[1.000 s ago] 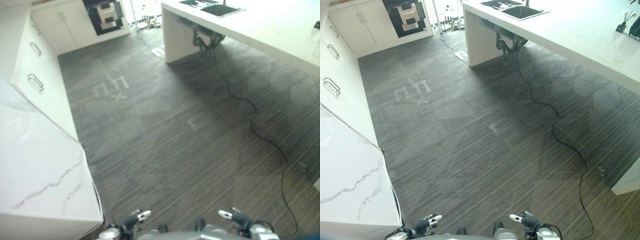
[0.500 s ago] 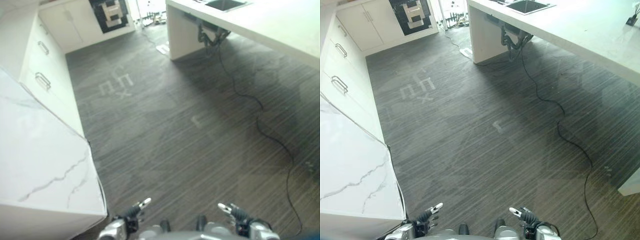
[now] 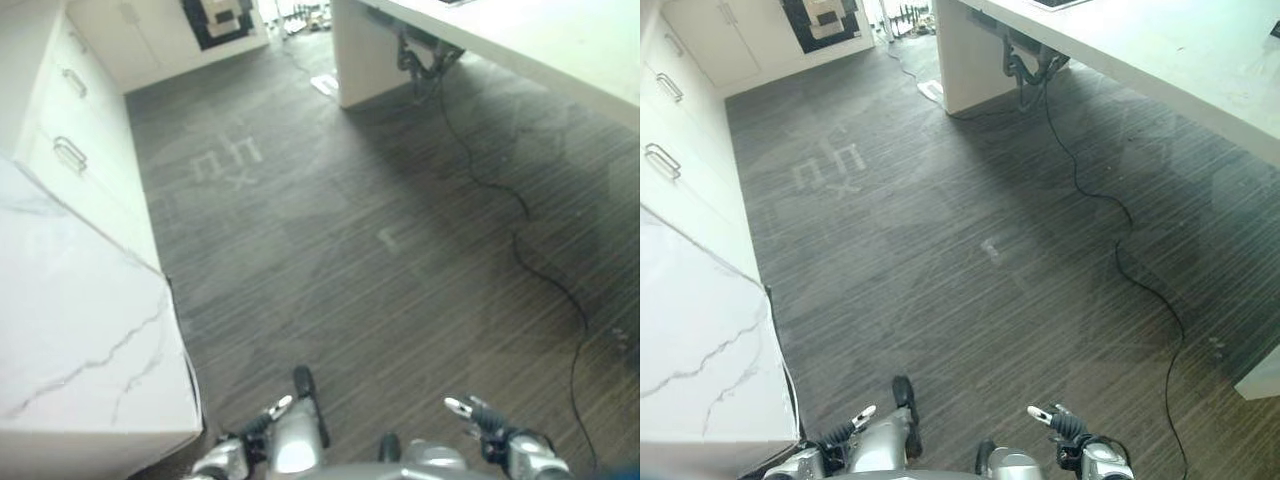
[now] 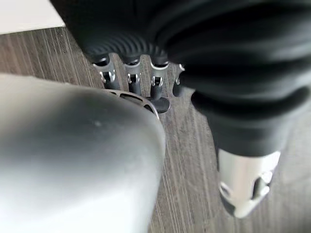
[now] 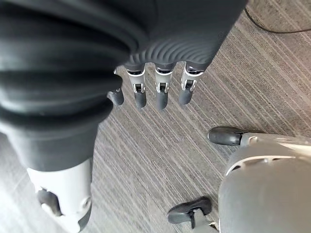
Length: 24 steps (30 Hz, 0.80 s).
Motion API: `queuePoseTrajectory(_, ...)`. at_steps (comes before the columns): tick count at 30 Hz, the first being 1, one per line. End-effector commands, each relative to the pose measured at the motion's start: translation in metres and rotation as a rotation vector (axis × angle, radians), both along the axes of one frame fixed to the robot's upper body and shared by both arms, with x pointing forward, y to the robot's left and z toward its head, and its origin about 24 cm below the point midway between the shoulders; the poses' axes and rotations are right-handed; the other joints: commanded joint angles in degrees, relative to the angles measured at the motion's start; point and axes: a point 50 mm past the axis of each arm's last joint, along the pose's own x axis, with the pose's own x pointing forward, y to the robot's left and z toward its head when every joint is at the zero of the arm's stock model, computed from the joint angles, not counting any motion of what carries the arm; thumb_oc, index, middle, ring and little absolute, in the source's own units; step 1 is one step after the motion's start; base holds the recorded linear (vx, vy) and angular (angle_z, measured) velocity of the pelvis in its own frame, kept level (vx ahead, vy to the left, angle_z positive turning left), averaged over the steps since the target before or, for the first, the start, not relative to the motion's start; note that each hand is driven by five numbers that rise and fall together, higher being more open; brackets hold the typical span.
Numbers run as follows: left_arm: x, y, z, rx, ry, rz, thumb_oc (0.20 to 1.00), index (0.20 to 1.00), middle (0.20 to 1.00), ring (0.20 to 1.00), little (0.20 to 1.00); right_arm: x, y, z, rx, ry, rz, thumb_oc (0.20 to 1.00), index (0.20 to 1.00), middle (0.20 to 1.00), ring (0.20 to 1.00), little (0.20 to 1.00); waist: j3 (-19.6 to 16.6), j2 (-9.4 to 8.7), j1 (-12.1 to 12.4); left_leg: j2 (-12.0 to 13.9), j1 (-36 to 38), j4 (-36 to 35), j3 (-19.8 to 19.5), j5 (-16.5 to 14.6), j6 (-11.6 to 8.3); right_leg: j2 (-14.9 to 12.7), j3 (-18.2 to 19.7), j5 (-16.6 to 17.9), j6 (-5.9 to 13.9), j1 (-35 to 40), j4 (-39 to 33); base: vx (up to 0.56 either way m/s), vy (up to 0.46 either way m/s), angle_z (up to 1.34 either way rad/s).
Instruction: Place the dishes in the dishwasher.
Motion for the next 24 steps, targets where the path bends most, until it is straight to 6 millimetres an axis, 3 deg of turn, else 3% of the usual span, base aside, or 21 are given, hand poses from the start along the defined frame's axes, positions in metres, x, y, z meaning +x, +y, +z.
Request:
queuePoseTrajectory(1,-0.005,-0.012,-0.003,-0.04,0.017,-0.078,1.0,1.0,1.0,1.0,1.0,0.011,0.001,0.008,0.001,-0.109,0.021,1.0,1.0,1.0,1.0,1.0,-2.6,1.63,1.3,-0.7,-1.6,7.1,0.1,-5.4,3.28,-4.6,-1.8,-11.6,2.52,-1.3,13.8,0.24,0.283,-0.29)
queuePoseTrajectory(3,0.003,-0.012,0.0,-0.036,0.002,-0.097,1.0,1.0,1.0,1.0,1.0,0.016,0.0,0.011,-0.004,-0.138,-0.011,1.0,1.0,1.0,1.0,1.0,-3.5,1.94,1.1,-2.6,-1.0,6.3,0.4,-6.7,4.8,-5.9,-1.8,-12.9,3.23,-3.7,21.6,0.23,0.359,-0.04)
queuePoseTrajectory(4,0.007,-0.012,0.001,-0.035,-0.006,-0.108,1.0,1.0,1.0,1.0,1.0,0.019,0.0,0.012,0.002,-0.154,-0.03,1.0,1.0,1.0,1.0,1.0,-3.7,1.96,0.8,-3.5,-0.6,5.8,0.4,-7.1,5.5,-6.6,-1.6,-12.0,3.87,-5.4,25.2,0.17,0.376,0.23)
queuePoseTrajectory(6,0.016,-0.011,0.004,-0.022,-0.031,-0.126,1.0,1.0,1.0,1.0,1.0,0.028,0.003,0.017,-0.001,-0.192,-0.023,1.0,1.0,1.0,1.0,1.0,-3.7,2.27,-0.4,-5.7,1.4,4.4,0.8,-9.2,7.98,-8.6,-1.2,-7.0,6.45,-12.0,40.9,0.13,0.355,0.29)
queuePoseTrajectory(8,0.026,-0.011,0.007,-0.008,-0.048,-0.128,1.0,1.0,1.0,1.0,1.0,0.035,0.007,0.019,0.001,-0.221,-0.005,1.0,1.0,1.0,1.0,1.0,-3.1,2.36,-0.8,-6.7,3.5,2.8,1.2,-10.3,9.07,-9.6,-2.3,-4.8,7.12,-16.2,45.1,0.1,0.23,0.33)
queuePoseTrajectory(10,0.032,-0.01,0.01,-0.002,-0.055,-0.15,1.0,1.0,1.0,1.0,1.0,0.038,0.009,0.021,0.003,-0.238,-0.016,1.0,1.0,1.0,1.0,1.0,-2.0,2.17,-2.1,-7.7,5.3,2.5,0.4,-11.0,8.73,-5.6,-2.1,-5.9,5.63,-18.4,38.4,0.13,0.024,0.13)
queuePoseTrajectory(12,0.038,-0.011,0.012,0.007,-0.06,-0.173,1.0,1.0,1.0,1.0,1.0,0.04,0.007,0.023,0.004,-0.251,-0.023,1.0,1.0,1.0,1.0,1.0,-1.2,2.01,-2.8,-8.2,7.1,2.1,-0.3,-11.4,8.18,-5.6,-3.8,-5.4,4.89,-19.8,30.4,0.18,-0.085,0.31)
queuePoseTrajectory(13,0.038,-0.009,0.012,0.008,-0.045,-0.194,1.0,1.0,1.0,1.0,1.0,0.04,0.003,0.024,0.01,-0.259,-0.036,1.0,1.0,1.0,1.0,1.0,-0.4,1.44,-3.8,-8.9,9.5,1.5,-1.3,-12.7,8.02,-6.8,-4.2,-2.2,5.09,-21.6,19.3,0.39,-0.185,0.78)
queuePoseTrajectory(14,0.029,-0.008,0.009,0.008,-0.019,-0.216,1.0,1.0,1.0,1.0,1.0,0.037,0.002,0.023,0.012,-0.256,-0.035,1.0,1.0,1.0,1.0,1.0,-0.4,0.65,-5.3,-10.1,11.9,1.2,-2.4,-15.1,8.53,-8.6,-1.7,4.9,7.46,-25.3,13.4,0.43,-0.19,0.85)
queuePoseTrajectory(18,0.012,-0.008,0.003,0.02,0.031,-0.269,1.0,1.0,1.0,1.0,1.0,0.029,0.002,0.02,0.028,-0.245,-0.058,1.0,1.0,1.0,1.0,1.0,-0.6,0.05,-7.2,-11.1,15.3,3.0,-4.0,-19.8,9.86,-9.7,-1.1,9.9,9.37,-30.9,13.7,0.41,-0.158,0.31)
queuePoseTrajectory(21,0.011,-0.008,0.002,0.028,0.03,-0.275,1.0,1.0,1.0,1.0,1.0,0.025,0.004,0.018,0.036,-0.229,-0.059,1.0,1.0,1.0,1.0,1.0,-1.2,-0.22,-7.4,-11.1,16.2,5.9,-3.8,-22.1,10.15,-9.9,-2.9,8.6,8.5,-30.1,15.0,0.44,-0.275,0.44)
queuePoseTrajectory(22,0.012,-0.01,0.003,0.018,0.017,-0.269,1.0,1.0,1.0,1.0,1.0,0.021,0.002,0.016,0.04,-0.208,-0.077,1.0,1.0,1.0,1.0,1.0,-2.2,-0.36,-7.6,-11.3,18.1,8.3,-5.7,-24.6,9.89,-9.3,-2.0,7.5,7.65,-29.1,15.3,0.54,-0.352,0.58)
queuePoseTrajectory(24,0.011,-0.013,0.002,0.011,0.004,-0.272,1.0,1.0,1.0,1.0,1.0,0.019,0.0,0.015,0.037,-0.2,-0.069,1.0,1.0,1.0,1.0,1.0,-3.3,0.01,-7.8,-11.1,19.9,10.3,-6.7,-25.9,8.62,-8.4,-2.0,5.7,6.4,-27.9,15.7,0.48,-0.34,0.27)
